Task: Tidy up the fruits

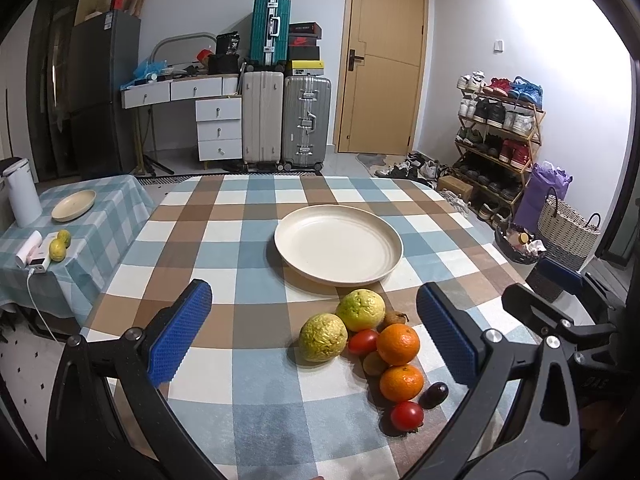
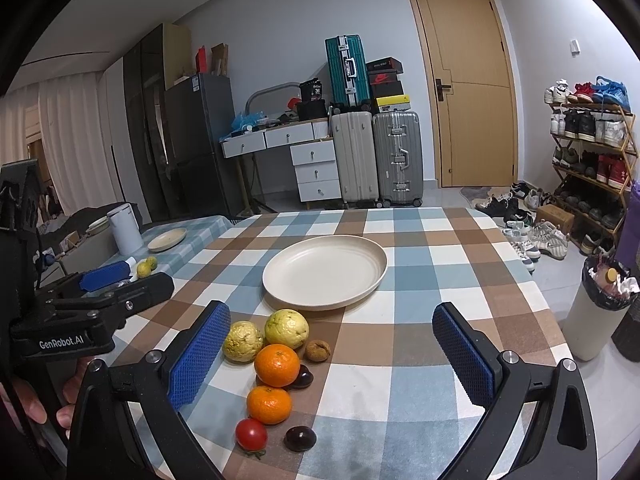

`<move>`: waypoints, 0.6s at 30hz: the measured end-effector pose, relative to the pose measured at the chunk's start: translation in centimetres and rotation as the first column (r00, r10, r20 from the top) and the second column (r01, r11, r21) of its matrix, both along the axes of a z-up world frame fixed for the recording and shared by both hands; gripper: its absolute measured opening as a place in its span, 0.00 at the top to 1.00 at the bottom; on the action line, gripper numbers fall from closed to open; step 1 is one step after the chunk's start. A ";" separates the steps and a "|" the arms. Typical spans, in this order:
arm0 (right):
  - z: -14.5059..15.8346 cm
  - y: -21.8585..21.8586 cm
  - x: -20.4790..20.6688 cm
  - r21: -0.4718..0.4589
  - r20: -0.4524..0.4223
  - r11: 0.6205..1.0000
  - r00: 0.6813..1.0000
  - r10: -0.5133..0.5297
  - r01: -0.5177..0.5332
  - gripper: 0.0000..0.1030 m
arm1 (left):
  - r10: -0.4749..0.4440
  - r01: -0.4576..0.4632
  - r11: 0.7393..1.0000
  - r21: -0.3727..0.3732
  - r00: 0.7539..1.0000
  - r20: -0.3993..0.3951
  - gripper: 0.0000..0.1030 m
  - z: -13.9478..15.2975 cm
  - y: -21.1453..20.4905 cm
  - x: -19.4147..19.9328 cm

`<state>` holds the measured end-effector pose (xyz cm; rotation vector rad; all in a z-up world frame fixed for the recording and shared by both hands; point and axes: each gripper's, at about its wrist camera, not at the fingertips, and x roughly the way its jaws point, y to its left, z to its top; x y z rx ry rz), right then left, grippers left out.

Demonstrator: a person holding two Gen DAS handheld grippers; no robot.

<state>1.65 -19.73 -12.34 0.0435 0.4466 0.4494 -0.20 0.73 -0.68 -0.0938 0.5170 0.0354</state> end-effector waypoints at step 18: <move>-0.8 -0.2 0.5 0.007 -0.017 1.000 1.000 -0.001 0.001 0.00 | -0.038 0.035 0.998 -0.053 0.998 -0.058 0.01 -2.3 1.3 2.4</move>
